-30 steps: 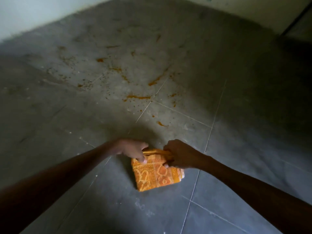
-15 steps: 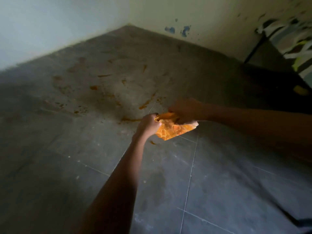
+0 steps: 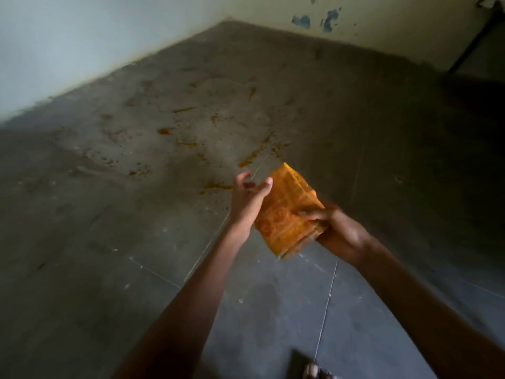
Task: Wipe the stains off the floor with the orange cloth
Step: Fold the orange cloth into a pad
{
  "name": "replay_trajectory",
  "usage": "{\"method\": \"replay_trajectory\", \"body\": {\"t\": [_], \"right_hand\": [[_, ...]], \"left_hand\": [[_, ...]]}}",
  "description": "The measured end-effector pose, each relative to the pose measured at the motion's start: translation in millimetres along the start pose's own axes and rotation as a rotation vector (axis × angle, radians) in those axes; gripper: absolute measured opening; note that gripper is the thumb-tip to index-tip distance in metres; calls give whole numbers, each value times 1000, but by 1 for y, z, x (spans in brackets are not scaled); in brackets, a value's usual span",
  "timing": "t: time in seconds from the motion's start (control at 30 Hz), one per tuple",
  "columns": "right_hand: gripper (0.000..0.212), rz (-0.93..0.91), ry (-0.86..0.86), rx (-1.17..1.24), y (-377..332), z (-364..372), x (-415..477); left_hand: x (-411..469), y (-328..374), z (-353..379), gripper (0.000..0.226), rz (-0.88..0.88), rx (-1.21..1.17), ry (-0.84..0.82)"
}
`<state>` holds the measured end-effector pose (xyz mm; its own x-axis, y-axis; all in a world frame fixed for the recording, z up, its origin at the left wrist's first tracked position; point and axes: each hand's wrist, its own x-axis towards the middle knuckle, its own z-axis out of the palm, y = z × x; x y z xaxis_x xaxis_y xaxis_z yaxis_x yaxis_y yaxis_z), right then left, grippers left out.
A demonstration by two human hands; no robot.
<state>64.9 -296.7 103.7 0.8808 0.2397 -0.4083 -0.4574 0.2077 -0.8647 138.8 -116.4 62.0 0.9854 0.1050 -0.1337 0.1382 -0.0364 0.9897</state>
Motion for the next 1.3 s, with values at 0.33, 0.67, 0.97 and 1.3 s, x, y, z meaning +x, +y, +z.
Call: {"method": "replay_trajectory", "body": {"t": [0.33, 0.67, 0.97, 1.3], "right_hand": [[79, 197, -48, 425, 60, -16, 4], [57, 44, -78, 37, 57, -23, 19], [42, 135, 42, -372, -20, -26, 36], [109, 321, -88, 570, 57, -40, 27]], "left_hand": [[-10, -41, -5, 18, 11, 183, -165], [-23, -21, -6, 20, -381, -232, -174], [-26, -14, -42, 69, -478, 87, -684], [-33, 8, -25, 35, -567, -279, -611]]}}
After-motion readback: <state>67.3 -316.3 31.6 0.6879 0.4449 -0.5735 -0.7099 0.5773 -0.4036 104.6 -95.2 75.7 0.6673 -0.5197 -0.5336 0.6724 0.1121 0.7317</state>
